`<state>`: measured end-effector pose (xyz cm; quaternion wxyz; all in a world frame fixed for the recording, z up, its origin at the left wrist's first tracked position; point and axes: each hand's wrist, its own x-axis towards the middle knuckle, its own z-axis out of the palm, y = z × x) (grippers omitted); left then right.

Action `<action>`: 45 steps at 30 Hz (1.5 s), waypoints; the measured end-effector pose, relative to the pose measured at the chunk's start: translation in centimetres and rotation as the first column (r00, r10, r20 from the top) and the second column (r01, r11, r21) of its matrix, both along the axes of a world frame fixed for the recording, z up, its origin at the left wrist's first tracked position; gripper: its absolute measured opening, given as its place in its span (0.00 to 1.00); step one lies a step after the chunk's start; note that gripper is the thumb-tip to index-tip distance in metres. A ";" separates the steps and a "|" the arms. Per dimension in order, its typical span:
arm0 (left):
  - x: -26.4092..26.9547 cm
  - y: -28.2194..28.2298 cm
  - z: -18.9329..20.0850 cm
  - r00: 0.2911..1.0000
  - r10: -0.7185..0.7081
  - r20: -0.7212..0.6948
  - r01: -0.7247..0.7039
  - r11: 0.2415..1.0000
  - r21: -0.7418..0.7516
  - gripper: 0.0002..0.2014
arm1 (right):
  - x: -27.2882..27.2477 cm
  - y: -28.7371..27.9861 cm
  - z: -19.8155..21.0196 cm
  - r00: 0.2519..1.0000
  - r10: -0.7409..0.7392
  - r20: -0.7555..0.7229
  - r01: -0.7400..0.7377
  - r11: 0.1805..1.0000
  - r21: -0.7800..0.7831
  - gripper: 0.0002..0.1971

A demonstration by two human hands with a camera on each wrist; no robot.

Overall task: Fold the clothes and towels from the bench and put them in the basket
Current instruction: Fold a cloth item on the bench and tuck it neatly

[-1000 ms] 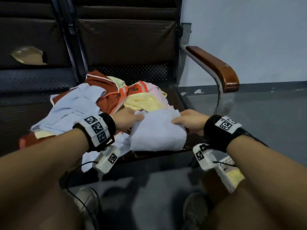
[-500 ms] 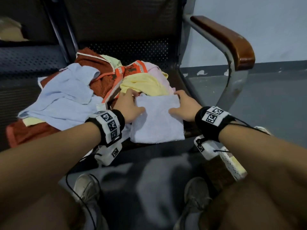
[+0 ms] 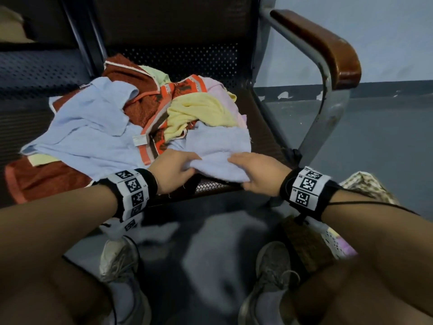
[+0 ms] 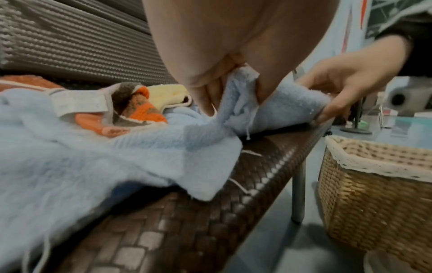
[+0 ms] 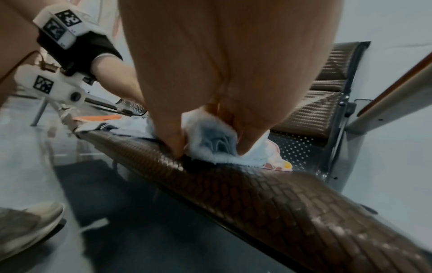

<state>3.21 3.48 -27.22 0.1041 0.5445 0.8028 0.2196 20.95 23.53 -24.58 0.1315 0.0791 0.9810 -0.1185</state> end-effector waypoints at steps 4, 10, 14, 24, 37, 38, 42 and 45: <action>0.3 0.4 1.2 0.984 0.073 0.163 -0.091 0.990 0.110 0.12 | 0.3 0.4 1.7 0.968 -0.171 -0.183 0.146 0.979 -0.143 0.06; 0.1 1.4 0.4 0.902 0.308 0.303 -0.345 0.936 0.074 0.12 | -0.4 2.2 0.6 0.847 -0.479 -0.230 0.347 0.826 -0.444 0.07; -0.2 1.7 0.7 0.979 0.178 0.101 -0.196 0.956 0.220 0.19 | -1.8 2.6 -0.9 0.803 -0.551 -0.227 0.447 0.809 -0.381 0.13; -0.6 2.2 -0.3 0.999 0.046 -0.001 -0.046 0.994 -0.101 0.30 | -4.1 0.2 1.3 0.893 -0.221 -0.393 0.141 0.965 -0.222 0.21; 2.5 9.1 8.9 0.522 0.063 0.850 -0.499 0.831 0.245 0.42 | 0.3 2.9 7.6 0.805 -0.559 -0.201 0.328 0.700 -0.635 0.19; 3.1 9.9 9.3 0.417 0.026 0.909 -0.443 0.879 0.178 0.45 | 1.5 3.6 8.1 0.773 -0.603 -0.197 0.334 0.651 -0.682 0.19; 7.6 14.0 8.8 0.358 -0.128 0.925 -0.160 0.968 0.195 0.33 | 6.4 6.1 9.2 0.667 -0.727 -0.163 0.355 0.502 -0.789 0.21; 11.0 18.1 8.3 0.599 -0.104 0.794 -0.136 0.964 0.229 0.32 | 10.1 8.1 9.2 0.572 -0.812 -0.117 0.380 0.389 -0.839 0.20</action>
